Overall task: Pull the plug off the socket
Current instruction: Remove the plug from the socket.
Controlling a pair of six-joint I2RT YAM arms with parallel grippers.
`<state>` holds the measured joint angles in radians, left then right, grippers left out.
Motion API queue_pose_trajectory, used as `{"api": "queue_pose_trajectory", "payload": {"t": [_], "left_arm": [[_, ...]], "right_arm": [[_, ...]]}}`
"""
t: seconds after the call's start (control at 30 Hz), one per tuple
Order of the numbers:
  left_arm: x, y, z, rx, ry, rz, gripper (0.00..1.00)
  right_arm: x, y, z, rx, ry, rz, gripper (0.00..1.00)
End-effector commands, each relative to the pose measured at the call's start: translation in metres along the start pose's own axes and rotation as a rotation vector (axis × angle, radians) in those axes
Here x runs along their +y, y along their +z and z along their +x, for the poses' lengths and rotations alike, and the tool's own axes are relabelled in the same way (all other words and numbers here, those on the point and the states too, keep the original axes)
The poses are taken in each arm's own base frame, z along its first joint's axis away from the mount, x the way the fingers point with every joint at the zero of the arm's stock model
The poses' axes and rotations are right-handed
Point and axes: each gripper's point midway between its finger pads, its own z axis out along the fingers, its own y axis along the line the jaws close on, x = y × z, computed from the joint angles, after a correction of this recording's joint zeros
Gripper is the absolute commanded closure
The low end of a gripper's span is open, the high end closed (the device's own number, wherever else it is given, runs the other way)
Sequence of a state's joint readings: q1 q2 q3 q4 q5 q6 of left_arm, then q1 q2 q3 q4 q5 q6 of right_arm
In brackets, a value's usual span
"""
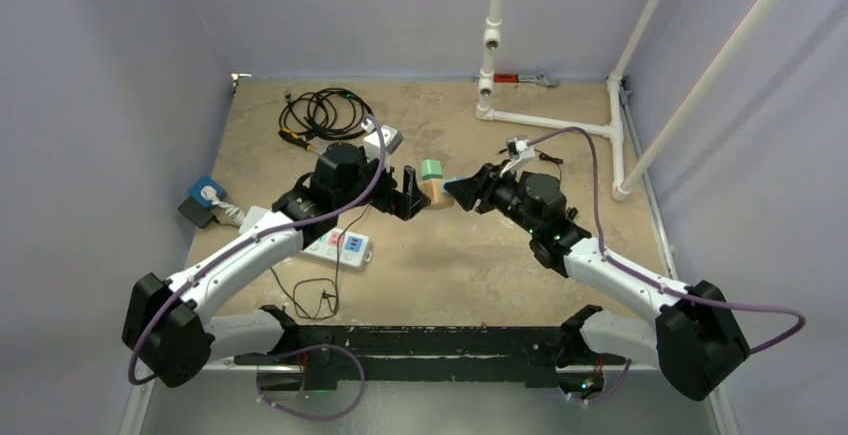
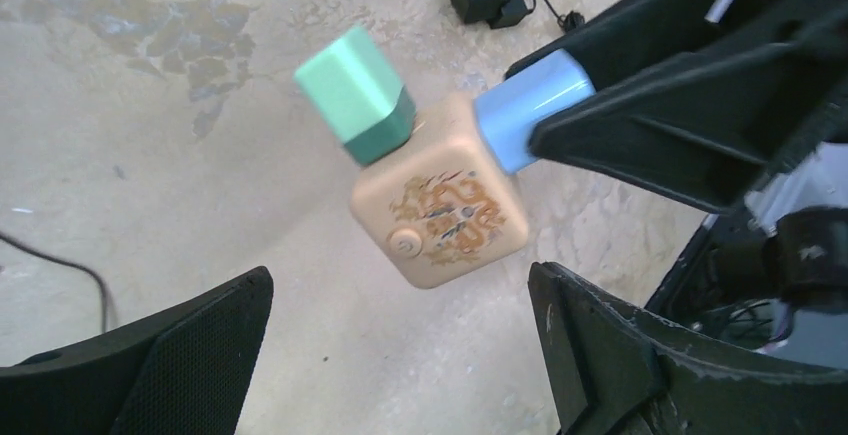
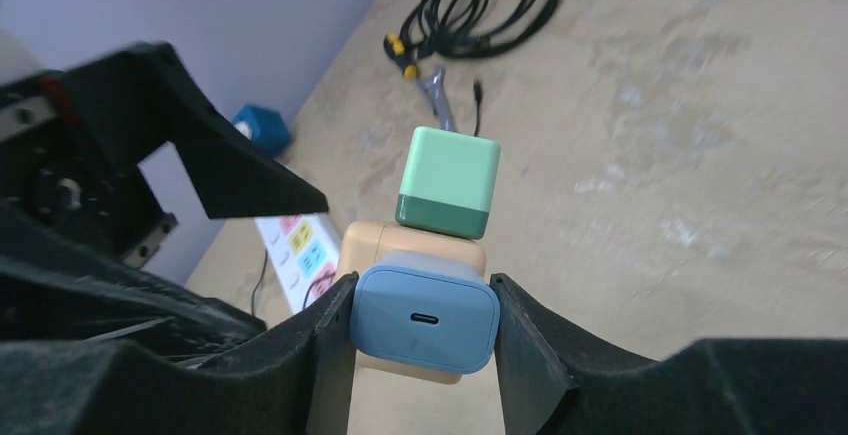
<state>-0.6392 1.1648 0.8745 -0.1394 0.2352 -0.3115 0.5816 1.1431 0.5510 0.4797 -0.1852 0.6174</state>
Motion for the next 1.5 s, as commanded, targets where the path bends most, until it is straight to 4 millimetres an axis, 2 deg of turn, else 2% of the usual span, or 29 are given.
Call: {"api": "queue_pose_trajectory", "payload": {"t": [0.0, 0.17, 0.33, 0.43, 0.7, 0.8, 0.93, 1.13, 1.47], "left_arm": [[-0.019, 0.015, -0.038, -0.067, -0.174, 0.119, 0.01], [-0.036, 0.028, -0.056, -0.095, -0.247, 0.275, 0.01], [-0.038, 0.035, -0.062, -0.103, -0.241, 0.304, 0.01], [-0.041, 0.041, -0.055, -0.077, -0.239, 0.333, 0.02], [-0.023, 0.06, -0.026, 0.012, -0.21, 0.279, 0.02], [-0.023, 0.064, -0.015, 0.045, -0.224, 0.289, 0.02], [-0.032, 0.063, -0.015, 0.037, -0.243, 0.347, 0.02], [-0.03, 0.063, -0.01, 0.048, -0.242, 0.342, 0.02], [-0.029, 0.066, -0.002, 0.072, -0.252, 0.346, 0.33]], "right_arm": [[0.02, -0.015, -0.079, -0.323, -0.158, -0.009, 1.0], [0.018, -0.026, -0.101, -0.408, -0.236, 0.038, 1.0], [0.018, -0.028, -0.096, -0.417, -0.25, 0.018, 1.0], [0.018, -0.028, -0.09, -0.413, -0.259, -0.003, 1.0], [0.027, -0.031, -0.082, -0.412, -0.293, -0.064, 1.0], [0.028, -0.029, -0.078, -0.402, -0.307, -0.078, 1.0], [0.027, -0.025, -0.07, -0.385, -0.312, -0.081, 1.0], [0.031, -0.022, -0.064, -0.375, -0.332, -0.091, 1.0], [0.036, -0.022, -0.06, -0.375, -0.359, -0.084, 1.0]]}}
